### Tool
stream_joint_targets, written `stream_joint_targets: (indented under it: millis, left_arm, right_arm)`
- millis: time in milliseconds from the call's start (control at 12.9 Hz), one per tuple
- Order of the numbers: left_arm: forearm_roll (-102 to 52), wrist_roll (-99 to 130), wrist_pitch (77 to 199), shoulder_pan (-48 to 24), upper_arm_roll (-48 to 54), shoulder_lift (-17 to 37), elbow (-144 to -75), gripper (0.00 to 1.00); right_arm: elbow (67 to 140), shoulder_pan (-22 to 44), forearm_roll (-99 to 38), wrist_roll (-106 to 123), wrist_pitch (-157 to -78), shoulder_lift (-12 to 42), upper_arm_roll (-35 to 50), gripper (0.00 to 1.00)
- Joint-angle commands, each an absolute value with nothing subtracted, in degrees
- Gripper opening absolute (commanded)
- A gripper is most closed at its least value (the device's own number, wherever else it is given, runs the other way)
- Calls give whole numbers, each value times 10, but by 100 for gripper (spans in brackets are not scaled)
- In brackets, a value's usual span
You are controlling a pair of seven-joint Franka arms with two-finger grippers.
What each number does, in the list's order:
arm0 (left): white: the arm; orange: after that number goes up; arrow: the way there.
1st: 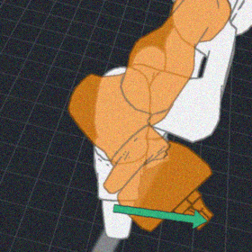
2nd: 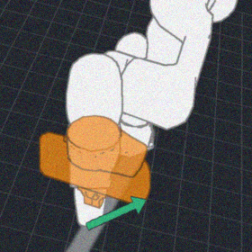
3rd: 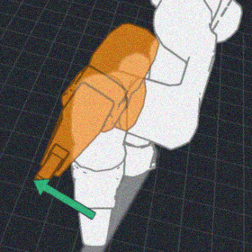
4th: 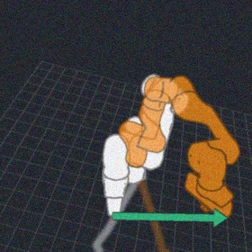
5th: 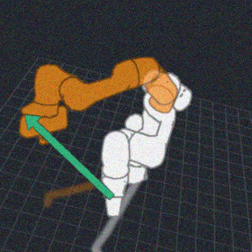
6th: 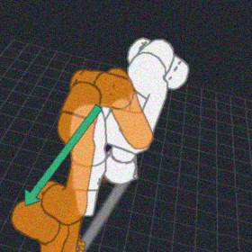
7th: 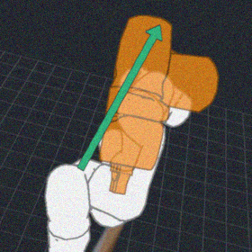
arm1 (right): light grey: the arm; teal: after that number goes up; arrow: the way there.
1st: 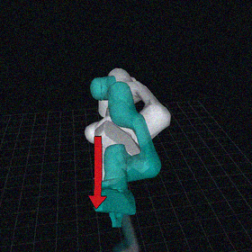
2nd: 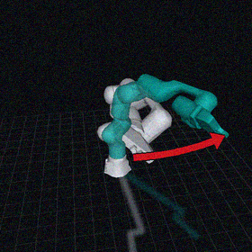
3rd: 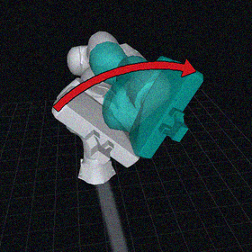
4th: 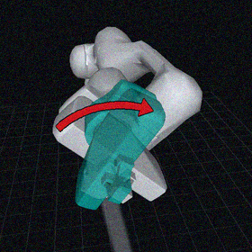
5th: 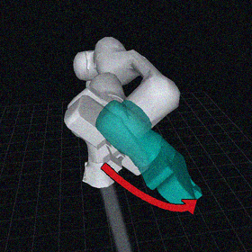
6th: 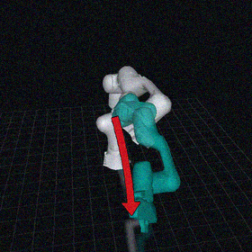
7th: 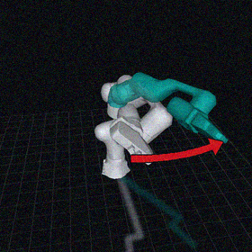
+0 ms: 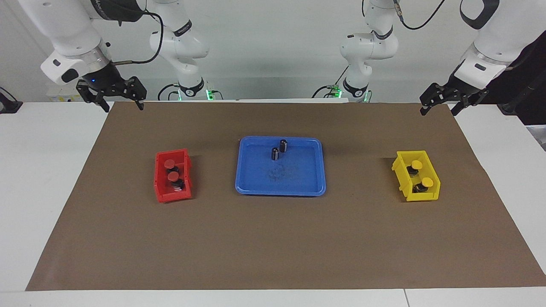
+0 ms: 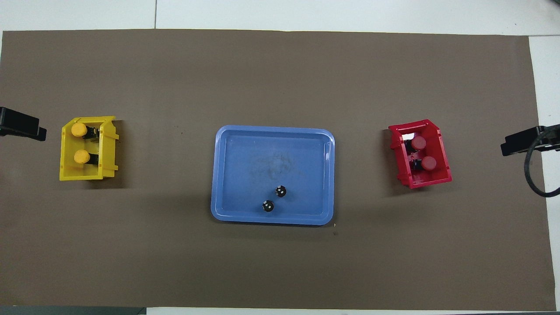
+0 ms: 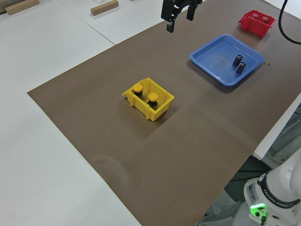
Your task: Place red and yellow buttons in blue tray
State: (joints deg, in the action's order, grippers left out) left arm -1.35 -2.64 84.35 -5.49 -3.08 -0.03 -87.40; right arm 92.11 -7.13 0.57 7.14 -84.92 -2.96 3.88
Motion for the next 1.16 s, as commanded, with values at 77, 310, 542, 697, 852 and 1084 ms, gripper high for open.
stream_joint_targets:
  millis: [77, 310, 542, 697, 852, 1084]
  left_arm:
    - [-3, -24, 836, -54, -31, -13, -883, 100]
    - [-3, -24, 836, -54, -30, -13, -883, 100]
    - [-3, -24, 836, -54, -30, -13, -883, 100]
    - [-3, -24, 836, -54, -30, -13, -883, 100]
    - [-3, -24, 836, -54, -30, -13, -883, 100]
    - [-3, -22, 832, -54, -31, -13, -885, 100]
  right_arm:
    - [1014, -74, -2, 66, -947, -65, 44, 100]
    - [1079, -59, -5, 51, -1038, -59, 49, 100]
    - [1089, -47, -6, 51, -1105, 3, 49, 100]
    - [1126, -46, -28, 51, -1186, 25, 50, 93]
    - [1150, -26, -31, 49, -1251, 46, 49, 81]
    - [1196, -16, -31, 40, -1310, 53, 49, 71]
